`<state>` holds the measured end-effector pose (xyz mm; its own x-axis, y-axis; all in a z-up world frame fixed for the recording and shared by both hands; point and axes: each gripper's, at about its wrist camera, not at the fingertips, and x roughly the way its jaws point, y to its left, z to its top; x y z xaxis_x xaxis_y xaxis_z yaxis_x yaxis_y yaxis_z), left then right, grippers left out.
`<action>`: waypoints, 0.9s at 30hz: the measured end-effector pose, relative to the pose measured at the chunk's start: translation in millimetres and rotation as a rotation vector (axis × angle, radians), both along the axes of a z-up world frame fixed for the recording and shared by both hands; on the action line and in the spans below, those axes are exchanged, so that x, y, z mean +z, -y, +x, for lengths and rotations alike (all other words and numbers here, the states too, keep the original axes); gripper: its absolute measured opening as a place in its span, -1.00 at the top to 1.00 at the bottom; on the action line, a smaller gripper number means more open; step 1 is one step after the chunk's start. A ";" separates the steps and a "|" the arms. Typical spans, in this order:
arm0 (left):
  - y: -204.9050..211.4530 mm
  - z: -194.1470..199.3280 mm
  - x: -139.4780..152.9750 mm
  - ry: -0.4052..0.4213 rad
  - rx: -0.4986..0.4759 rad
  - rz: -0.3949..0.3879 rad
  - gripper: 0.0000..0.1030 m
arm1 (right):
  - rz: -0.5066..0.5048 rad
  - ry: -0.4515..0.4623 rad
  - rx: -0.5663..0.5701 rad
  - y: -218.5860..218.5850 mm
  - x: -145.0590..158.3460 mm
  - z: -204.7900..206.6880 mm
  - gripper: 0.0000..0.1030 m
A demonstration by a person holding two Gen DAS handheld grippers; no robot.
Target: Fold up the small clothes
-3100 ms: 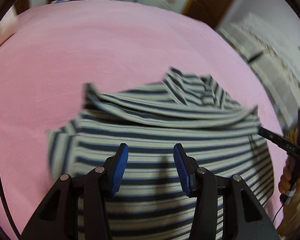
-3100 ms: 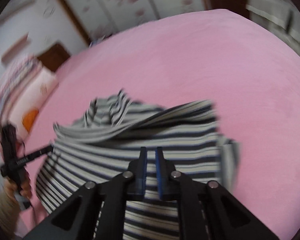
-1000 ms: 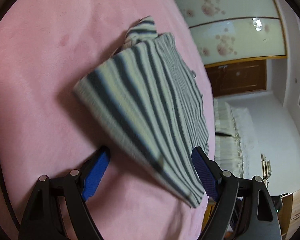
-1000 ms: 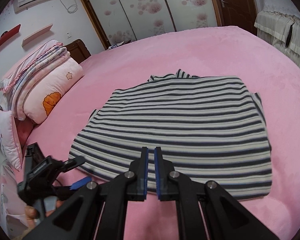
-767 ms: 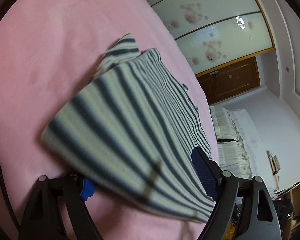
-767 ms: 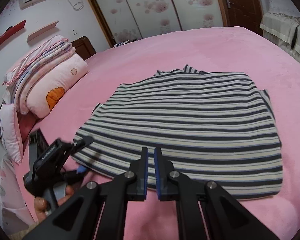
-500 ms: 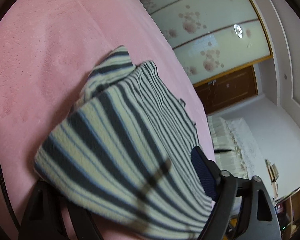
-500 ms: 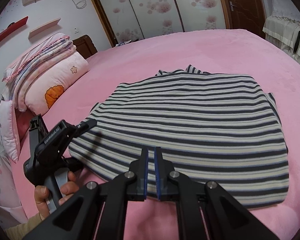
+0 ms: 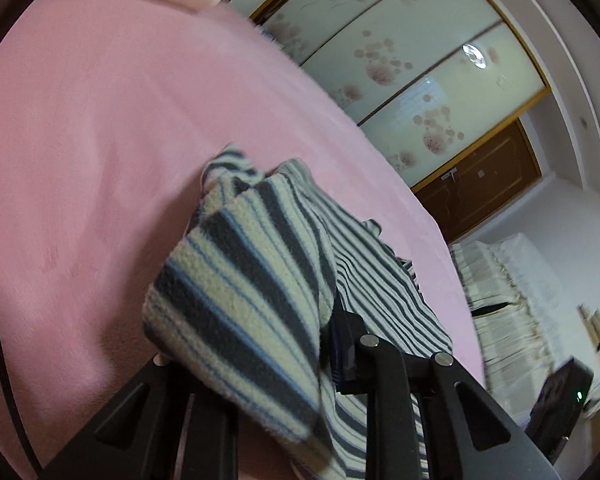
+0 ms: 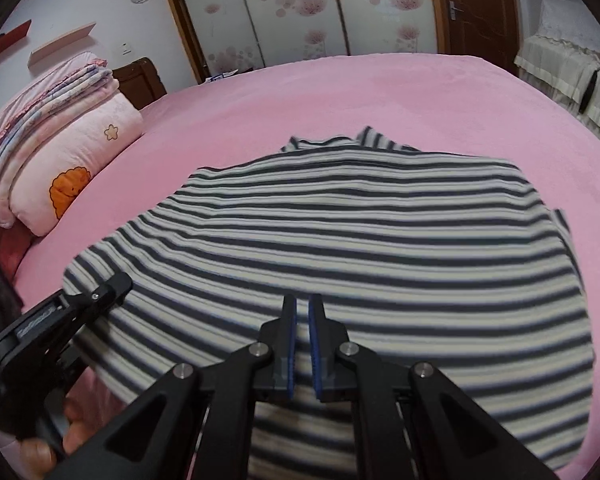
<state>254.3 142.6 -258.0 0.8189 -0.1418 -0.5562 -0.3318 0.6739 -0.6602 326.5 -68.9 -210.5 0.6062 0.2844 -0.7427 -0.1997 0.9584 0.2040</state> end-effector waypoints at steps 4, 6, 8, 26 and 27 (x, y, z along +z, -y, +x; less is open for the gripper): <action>18.4 7.3 18.5 0.013 -0.027 0.114 0.64 | -0.046 -0.076 0.019 -10.6 -26.3 8.2 0.89; 24.4 8.6 26.2 0.014 -0.034 0.165 0.64 | -0.045 -0.067 0.024 -9.6 -27.9 5.5 0.89; 32.0 12.3 33.5 0.011 -0.041 0.221 0.64 | -0.008 -0.068 0.023 -3.4 -22.6 2.0 0.89; 219.1 65.1 103.3 0.085 -0.415 0.629 0.64 | 0.208 -0.042 -0.201 157.6 14.5 -61.7 0.89; 236.0 64.8 100.9 0.097 -0.470 0.636 0.64 | 0.211 -0.037 -0.224 170.6 15.9 -66.4 0.89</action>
